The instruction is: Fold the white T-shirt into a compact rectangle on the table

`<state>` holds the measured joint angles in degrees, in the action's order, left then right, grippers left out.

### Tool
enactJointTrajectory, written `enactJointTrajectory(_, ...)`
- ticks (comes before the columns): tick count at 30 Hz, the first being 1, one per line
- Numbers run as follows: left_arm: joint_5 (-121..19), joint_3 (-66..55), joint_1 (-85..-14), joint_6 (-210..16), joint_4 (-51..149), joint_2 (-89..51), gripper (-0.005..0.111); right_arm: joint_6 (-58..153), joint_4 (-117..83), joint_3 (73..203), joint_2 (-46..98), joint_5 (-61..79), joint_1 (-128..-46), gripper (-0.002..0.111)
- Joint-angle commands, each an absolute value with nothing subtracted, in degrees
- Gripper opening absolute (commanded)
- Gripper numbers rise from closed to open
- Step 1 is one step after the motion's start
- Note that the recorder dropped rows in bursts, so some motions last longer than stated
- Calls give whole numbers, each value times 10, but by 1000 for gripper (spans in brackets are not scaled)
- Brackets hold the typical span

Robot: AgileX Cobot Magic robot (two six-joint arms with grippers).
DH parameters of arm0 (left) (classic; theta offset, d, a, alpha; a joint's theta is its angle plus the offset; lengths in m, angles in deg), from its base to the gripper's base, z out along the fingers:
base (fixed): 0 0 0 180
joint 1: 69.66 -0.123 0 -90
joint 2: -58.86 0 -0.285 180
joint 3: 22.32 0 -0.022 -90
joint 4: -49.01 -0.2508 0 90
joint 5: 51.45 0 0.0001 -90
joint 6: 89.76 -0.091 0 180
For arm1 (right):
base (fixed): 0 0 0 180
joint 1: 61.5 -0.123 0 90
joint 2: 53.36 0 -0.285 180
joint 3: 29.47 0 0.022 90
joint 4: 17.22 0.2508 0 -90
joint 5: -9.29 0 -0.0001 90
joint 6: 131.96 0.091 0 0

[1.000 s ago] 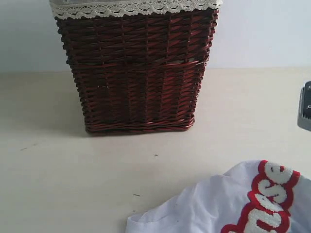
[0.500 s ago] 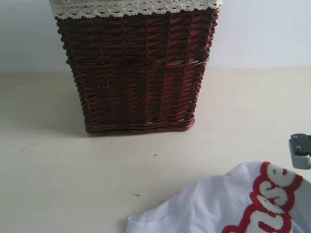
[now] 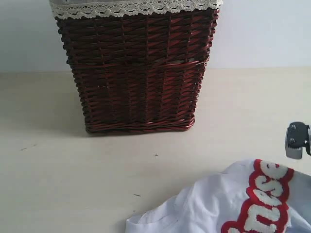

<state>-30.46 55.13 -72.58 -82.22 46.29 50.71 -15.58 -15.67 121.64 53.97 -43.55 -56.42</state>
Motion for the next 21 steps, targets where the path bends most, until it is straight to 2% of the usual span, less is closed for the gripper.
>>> enactJointTrajectory(1,-312,549,-724,-821,463,511,0,-73,-158,1217,491,-251,-561,0)
enactJointTrajectory(6,-312,549,-724,-821,463,511,0,-1,-158,1217,463,-111,-561,0)
enactJointTrajectory(16,-312,549,-724,-821,463,511,0,97,-158,1217,482,38,-561,1)
enactJointTrajectory(18,-312,549,-724,-821,463,511,0,103,-158,1217,486,44,-561,8)
enactJointTrajectory(21,-312,549,-724,-821,463,511,0,103,-158,1217,491,17,-561,27)
